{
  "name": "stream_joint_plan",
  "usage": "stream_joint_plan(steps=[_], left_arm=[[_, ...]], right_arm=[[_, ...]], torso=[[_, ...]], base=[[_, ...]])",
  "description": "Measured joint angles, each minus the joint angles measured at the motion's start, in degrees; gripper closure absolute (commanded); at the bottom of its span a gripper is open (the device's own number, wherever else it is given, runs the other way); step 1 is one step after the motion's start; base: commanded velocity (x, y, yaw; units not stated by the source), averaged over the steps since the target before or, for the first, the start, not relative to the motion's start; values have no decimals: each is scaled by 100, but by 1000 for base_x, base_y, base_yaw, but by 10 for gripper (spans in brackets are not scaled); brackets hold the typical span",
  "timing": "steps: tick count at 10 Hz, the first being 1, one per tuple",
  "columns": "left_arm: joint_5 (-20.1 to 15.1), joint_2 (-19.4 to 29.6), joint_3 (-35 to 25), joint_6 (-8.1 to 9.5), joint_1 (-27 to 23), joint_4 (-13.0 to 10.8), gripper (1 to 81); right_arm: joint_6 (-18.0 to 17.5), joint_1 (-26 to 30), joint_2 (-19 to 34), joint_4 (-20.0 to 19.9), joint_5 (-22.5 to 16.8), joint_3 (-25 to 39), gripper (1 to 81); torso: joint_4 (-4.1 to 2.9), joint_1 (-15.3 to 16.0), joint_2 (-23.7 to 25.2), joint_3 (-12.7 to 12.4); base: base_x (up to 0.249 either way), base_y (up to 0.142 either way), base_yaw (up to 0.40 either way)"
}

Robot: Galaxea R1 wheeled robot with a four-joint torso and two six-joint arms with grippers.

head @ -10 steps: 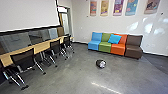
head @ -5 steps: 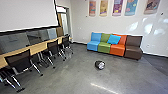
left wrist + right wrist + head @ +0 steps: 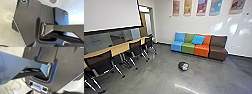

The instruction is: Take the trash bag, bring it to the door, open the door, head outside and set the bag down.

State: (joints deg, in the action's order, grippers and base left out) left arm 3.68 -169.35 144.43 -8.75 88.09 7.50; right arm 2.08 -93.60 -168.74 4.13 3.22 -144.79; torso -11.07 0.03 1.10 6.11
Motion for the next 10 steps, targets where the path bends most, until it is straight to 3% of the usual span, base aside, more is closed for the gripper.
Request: stream_joint_plan(steps=[10], left_arm=[[1,0,0,0,-9,0,10]], right_arm=[[0,-2,-33,-4,-5,-44,10]], torso=[[0,-2,0,0]], base=[[142,0,0]])
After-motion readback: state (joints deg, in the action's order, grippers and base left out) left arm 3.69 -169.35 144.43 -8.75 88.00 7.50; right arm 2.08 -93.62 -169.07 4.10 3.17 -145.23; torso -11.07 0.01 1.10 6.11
